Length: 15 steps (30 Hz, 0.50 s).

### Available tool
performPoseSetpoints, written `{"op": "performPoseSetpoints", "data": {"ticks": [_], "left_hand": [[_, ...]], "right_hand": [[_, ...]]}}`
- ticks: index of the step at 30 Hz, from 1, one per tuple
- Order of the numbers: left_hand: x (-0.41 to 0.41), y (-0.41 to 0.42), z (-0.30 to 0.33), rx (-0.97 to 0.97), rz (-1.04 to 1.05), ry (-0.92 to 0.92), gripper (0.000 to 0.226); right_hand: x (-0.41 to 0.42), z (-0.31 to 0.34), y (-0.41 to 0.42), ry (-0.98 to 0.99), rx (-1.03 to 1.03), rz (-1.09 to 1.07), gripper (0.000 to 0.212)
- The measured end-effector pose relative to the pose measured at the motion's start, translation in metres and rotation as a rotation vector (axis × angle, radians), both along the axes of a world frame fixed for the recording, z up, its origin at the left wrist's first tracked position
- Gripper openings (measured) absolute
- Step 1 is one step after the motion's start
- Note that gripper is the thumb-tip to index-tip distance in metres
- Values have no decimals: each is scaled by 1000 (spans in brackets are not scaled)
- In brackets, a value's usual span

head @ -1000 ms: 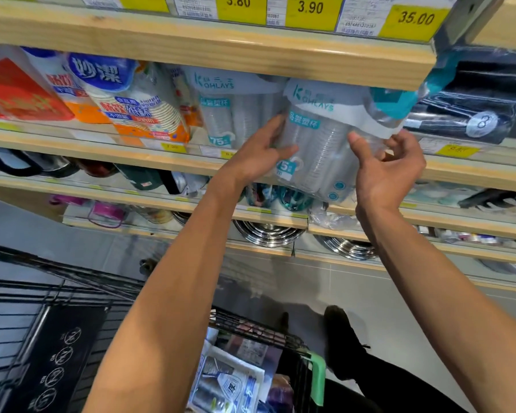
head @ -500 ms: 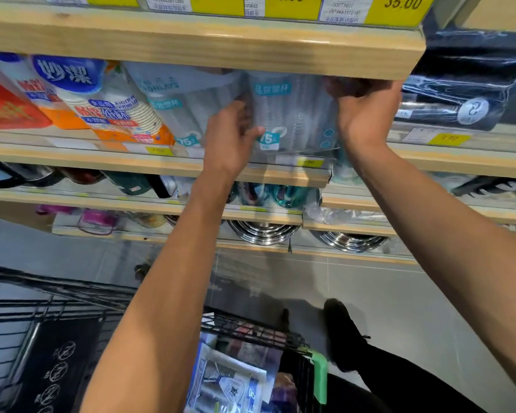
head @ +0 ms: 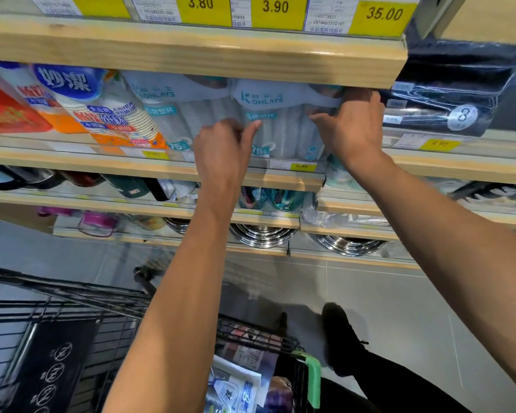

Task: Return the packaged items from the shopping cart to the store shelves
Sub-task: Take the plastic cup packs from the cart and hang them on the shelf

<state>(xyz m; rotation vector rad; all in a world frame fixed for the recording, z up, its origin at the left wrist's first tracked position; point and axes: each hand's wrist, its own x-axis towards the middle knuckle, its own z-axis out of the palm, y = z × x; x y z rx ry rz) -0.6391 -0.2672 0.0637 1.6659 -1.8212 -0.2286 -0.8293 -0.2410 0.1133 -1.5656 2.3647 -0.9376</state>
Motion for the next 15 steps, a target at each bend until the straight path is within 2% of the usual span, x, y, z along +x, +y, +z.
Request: {"op": "performPoseSetpoints", "data": {"ticks": [2, 4, 7, 9, 12, 15], "left_hand": [[-1, 12, 3, -84, -7, 139, 47], [-5, 14, 6, -64, -28, 213, 36], [-7, 11, 10, 25, -22, 221, 33], [-5, 14, 9, 65, -21, 255, 33], [5, 27, 4, 89, 1, 270, 30], [19, 46, -8, 108, 37, 260, 26]], "right_hand": [[1, -1, 9, 84, 49, 42, 58], [2, -1, 13, 93, 67, 55, 67], [5, 6, 15, 31, 69, 22, 59], [9, 8, 25, -3, -29, -33, 48], [31, 4, 58, -115, -266, -110, 60], [63, -22, 88, -161, -271, 8, 51]]}}
